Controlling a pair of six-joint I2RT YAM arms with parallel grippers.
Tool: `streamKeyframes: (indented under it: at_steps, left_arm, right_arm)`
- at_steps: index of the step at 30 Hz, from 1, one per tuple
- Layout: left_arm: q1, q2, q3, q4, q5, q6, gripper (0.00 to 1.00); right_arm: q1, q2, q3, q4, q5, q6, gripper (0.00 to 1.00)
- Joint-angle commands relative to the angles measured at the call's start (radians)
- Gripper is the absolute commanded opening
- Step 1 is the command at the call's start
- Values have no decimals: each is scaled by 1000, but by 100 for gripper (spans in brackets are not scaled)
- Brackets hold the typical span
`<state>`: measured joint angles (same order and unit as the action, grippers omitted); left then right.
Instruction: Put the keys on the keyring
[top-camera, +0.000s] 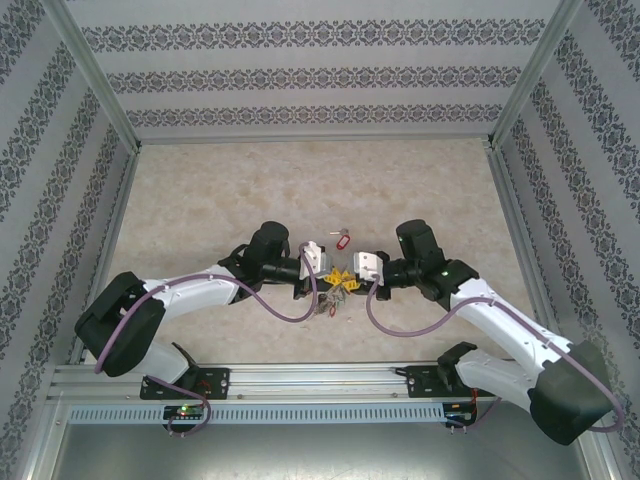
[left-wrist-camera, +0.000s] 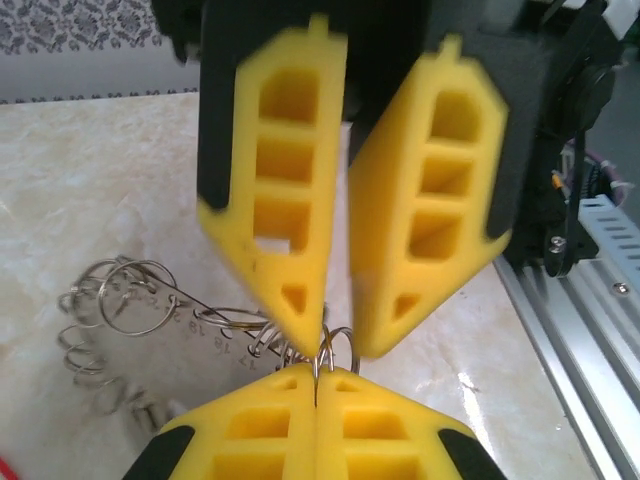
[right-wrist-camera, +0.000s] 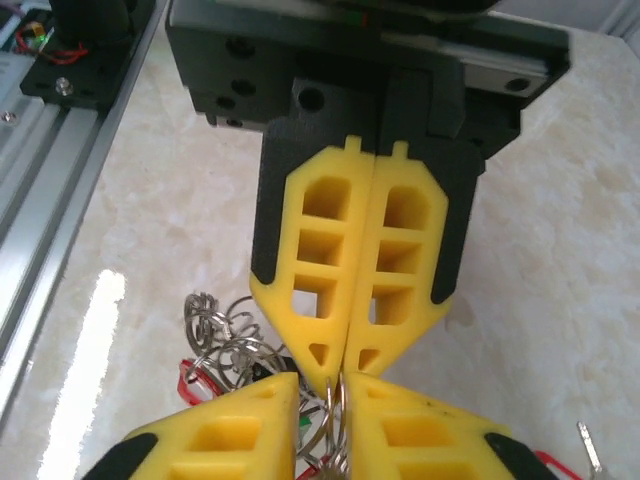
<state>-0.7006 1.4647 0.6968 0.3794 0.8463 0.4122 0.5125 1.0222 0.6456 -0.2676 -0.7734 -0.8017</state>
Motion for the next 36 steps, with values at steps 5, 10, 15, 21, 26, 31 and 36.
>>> streamKeyframes:
  at_steps: [5,10,15,21,26,31,36]
  left_arm:
    - [-8,-39,-14,61,-35,-9,0]
    - [-7,-57,6,42,-36,-44,0]
    - [-5,-42,-10,95,-19,-87,0]
    - [-5,7,-25,175,-8,-137,0]
    - [-5,42,-28,207,-2,-151,0]
    - [-5,64,-43,259,3,-180,0]
    - [-5,65,-43,258,16,-181,0]
  right_arm:
    - [-118,-153,-22,-149,-103,-20,25]
    - [-125,-184,-64,-105,-49,7,16]
    - [-54,-132,-91,-25,55,58,26]
    - [-35,-88,-115,66,94,105,14]
    - [-25,-56,-121,80,150,130,26]
    - [-22,-31,-130,107,159,152,26]
    - [-15,-4,-133,132,221,165,21]
